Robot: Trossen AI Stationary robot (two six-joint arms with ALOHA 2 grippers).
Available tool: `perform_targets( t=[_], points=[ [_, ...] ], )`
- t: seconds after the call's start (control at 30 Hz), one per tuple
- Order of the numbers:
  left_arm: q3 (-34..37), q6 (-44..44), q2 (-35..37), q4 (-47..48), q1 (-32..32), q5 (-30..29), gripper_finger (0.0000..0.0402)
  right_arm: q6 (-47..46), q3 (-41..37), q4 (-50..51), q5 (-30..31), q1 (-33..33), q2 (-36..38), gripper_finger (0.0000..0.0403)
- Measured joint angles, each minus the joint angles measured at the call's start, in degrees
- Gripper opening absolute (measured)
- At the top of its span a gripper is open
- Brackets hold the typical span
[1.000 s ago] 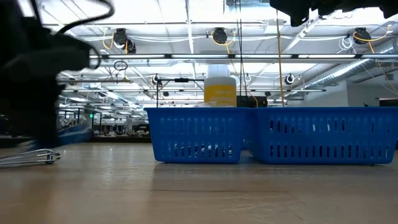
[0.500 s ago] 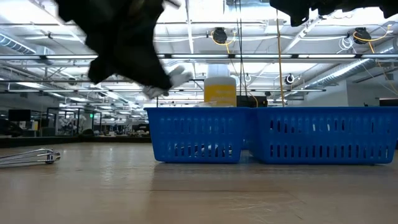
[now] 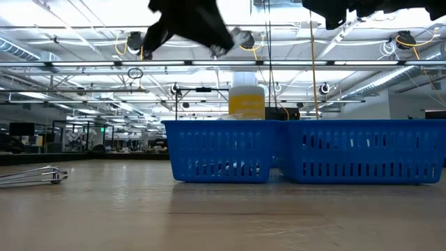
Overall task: Pick & Place Travel size toiletries
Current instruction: Put the silver nail cutter into the bottom left blue bin
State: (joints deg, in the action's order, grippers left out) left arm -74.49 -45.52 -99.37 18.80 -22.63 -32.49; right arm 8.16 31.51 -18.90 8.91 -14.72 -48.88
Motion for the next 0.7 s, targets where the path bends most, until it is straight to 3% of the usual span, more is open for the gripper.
perform_targets(
  t=[0.2,0.7],
  points=[
    [1.1,-8.9,-2.6,5.0,2.2,3.1,0.0012,0.0,0.0,0.1,0.0,0.0,0.0,0.0208],
    [1.1,-12.7,-12.9,-1.1,5.4,16.0,0.0029,0.0,0.0,0.1,0.0,0.0,0.0,0.0208]
  ],
)
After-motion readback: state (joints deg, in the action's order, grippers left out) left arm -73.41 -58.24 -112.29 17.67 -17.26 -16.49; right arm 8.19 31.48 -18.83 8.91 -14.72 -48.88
